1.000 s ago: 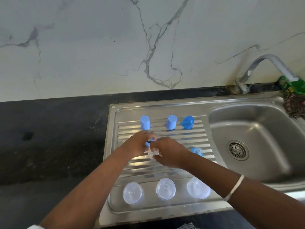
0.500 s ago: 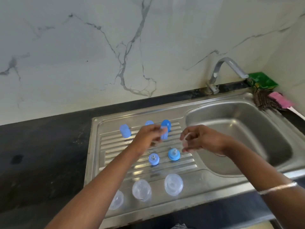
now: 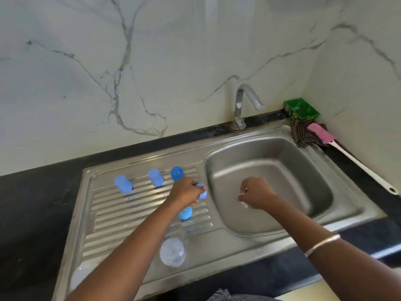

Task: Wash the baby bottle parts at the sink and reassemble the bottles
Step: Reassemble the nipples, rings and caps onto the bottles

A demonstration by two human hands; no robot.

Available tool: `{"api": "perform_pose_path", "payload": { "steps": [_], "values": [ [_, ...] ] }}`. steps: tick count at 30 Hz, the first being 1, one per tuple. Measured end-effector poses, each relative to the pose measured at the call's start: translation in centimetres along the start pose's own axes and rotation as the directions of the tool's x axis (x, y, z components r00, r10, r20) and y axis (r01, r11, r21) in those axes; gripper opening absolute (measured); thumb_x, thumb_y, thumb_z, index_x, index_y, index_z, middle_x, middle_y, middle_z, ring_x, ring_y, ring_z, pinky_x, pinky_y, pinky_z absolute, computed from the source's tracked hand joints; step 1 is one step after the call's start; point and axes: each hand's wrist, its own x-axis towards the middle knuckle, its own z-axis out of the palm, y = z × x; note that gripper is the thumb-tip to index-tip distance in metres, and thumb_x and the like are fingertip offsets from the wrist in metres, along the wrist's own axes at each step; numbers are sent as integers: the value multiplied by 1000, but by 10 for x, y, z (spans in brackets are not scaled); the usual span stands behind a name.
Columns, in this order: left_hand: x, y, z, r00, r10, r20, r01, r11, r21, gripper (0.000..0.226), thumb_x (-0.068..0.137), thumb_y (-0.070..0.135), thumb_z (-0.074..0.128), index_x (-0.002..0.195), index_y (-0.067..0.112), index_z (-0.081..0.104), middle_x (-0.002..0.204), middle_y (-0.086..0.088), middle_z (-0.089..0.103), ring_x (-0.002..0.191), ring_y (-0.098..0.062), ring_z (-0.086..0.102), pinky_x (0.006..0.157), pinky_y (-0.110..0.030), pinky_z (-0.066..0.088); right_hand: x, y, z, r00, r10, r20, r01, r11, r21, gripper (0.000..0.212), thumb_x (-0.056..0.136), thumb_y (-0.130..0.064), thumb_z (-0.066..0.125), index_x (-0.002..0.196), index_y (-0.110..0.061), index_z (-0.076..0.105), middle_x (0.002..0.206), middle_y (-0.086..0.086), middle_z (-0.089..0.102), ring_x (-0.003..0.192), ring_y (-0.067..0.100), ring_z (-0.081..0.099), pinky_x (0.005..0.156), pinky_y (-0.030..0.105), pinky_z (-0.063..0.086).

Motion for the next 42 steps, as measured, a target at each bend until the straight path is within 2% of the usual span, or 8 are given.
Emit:
{"api": "perform_pose_path", "payload": {
  "steps": [4, 7, 13, 16, 21, 31, 37, 42],
  "values": [
    [-2, -3, 17, 995, 101, -24, -102, 994, -40, 19, 80, 11, 80, 89, 19, 65, 76, 11, 71, 75, -15, 66, 73, -30, 54, -1, 20, -1, 999, -44, 2, 41, 948, 316, 25, 76, -39, 79, 74, -21, 62, 61, -5, 72, 53, 11, 67, 67, 32, 57],
    [-12, -1, 31, 986, 119, -119, -128, 989, -76, 40, 66, 9, 90, 94, 23, 67, 98, 1, 74, 93, -17, 70, 86, -32, 55, -2, 26, -3, 995, -85, -43, 95, 908, 408, 21, 74, -40, 79, 75, -25, 64, 67, -7, 73, 62, 9, 71, 71, 30, 56],
    [-32, 5, 59, 962, 217, -168, -237, 965, -113, 52, 65, 6, 90, 112, 19, 71, 103, 6, 74, 85, 2, 68, 75, -9, 49, -7, 34, -9, 978, -209, -9, 145, 645, 750, 18, 75, -27, 87, 86, -15, 79, 81, 5, 77, 81, 23, 75, 70, 28, 60],
    [-40, 9, 75, 950, 209, -232, -251, 953, -170, 52, 65, -2, 89, 112, 13, 70, 104, 2, 75, 94, -10, 71, 81, -15, 53, -10, 37, -12, 971, -238, -33, 182, 639, 747, 14, 76, -32, 86, 86, -23, 80, 80, -4, 77, 76, 15, 74, 74, 30, 61],
    [-45, 12, 96, 931, 237, -278, -291, 941, -175, 53, 62, -4, 89, 107, 16, 70, 98, 7, 76, 92, -8, 71, 76, -15, 53, -14, 42, -12, 931, -340, -136, 361, 789, 497, 19, 75, -39, 86, 91, -31, 80, 77, -26, 70, 72, -14, 63, 62, 2, 43],
    [-47, 16, 109, 886, 285, -365, -372, 907, -196, 52, 62, -4, 89, 108, 13, 69, 102, 2, 76, 95, -12, 71, 79, -20, 55, -16, 48, -10, 841, -480, -248, 527, 626, 575, 19, 76, -19, 87, 93, -26, 81, 92, -8, 71, 76, 4, 68, 73, 13, 50],
    [-47, 14, 114, 880, 290, -376, -393, 890, -231, 49, 62, -5, 89, 104, 13, 70, 99, 2, 77, 94, -16, 73, 77, -22, 56, -15, 52, -16, 794, -591, -141, 585, 681, 441, 14, 85, -28, 79, 98, -27, 80, 96, -10, 68, 83, 1, 64, 68, 8, 44],
    [-50, 15, 116, 866, 327, -377, -424, 881, -209, 51, 60, 3, 91, 102, 23, 71, 101, 5, 76, 98, -13, 71, 80, -17, 54, -19, 46, -16, 835, -542, -91, 523, 734, 433, 18, 92, -32, 70, 79, -22, 75, 80, -11, 65, 68, 1, 62, 66, 19, 43]
  ]
}}
